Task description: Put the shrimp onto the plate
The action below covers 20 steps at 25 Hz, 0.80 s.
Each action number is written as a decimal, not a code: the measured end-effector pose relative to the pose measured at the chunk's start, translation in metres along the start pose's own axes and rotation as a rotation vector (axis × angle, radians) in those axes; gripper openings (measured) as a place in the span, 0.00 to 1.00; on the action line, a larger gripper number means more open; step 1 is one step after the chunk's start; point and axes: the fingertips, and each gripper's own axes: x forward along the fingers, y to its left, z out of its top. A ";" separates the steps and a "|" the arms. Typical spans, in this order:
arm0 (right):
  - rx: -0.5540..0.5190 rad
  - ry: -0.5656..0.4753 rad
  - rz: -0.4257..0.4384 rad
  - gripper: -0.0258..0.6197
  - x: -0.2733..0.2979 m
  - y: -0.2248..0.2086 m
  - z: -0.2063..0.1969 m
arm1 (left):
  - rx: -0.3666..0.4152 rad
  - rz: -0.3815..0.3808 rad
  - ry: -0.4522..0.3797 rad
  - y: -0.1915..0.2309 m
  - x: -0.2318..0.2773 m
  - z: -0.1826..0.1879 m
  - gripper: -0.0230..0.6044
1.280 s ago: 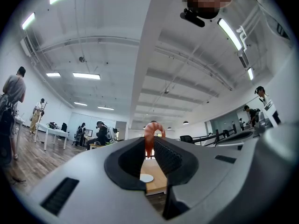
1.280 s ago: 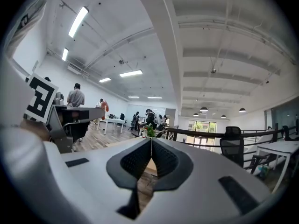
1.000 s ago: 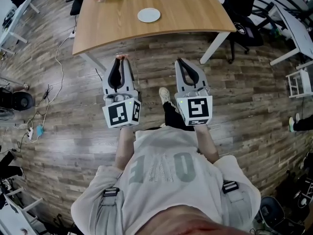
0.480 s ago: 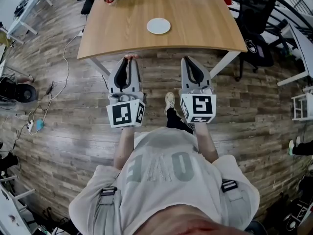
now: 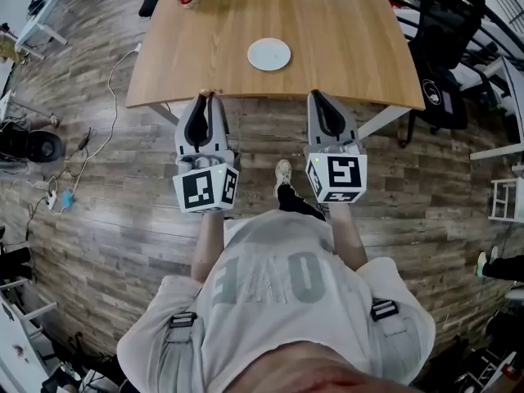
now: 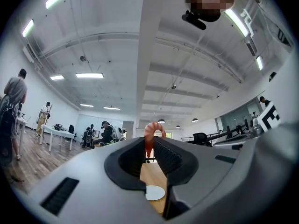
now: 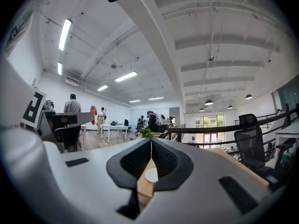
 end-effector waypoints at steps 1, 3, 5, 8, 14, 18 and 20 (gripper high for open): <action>0.000 0.003 0.010 0.07 0.007 -0.004 -0.001 | -0.009 0.005 0.003 0.000 0.008 -0.002 0.14; 0.002 0.009 0.027 0.07 0.021 -0.012 -0.002 | -0.014 0.016 0.001 0.000 0.026 -0.003 0.14; 0.009 0.016 0.041 0.07 0.036 -0.022 -0.004 | -0.002 0.027 -0.004 -0.001 0.043 -0.003 0.14; 0.027 0.030 0.059 0.07 0.057 -0.034 -0.011 | -0.002 0.038 0.003 -0.002 0.064 -0.008 0.14; 0.021 0.025 0.126 0.07 0.089 -0.036 -0.015 | 0.019 0.064 0.012 0.006 0.099 -0.009 0.14; 0.044 0.021 0.151 0.07 0.110 -0.046 -0.021 | 0.041 0.084 0.000 0.008 0.124 -0.006 0.14; 0.064 0.017 0.161 0.07 0.123 -0.050 -0.023 | 0.051 0.089 -0.016 0.010 0.135 0.000 0.14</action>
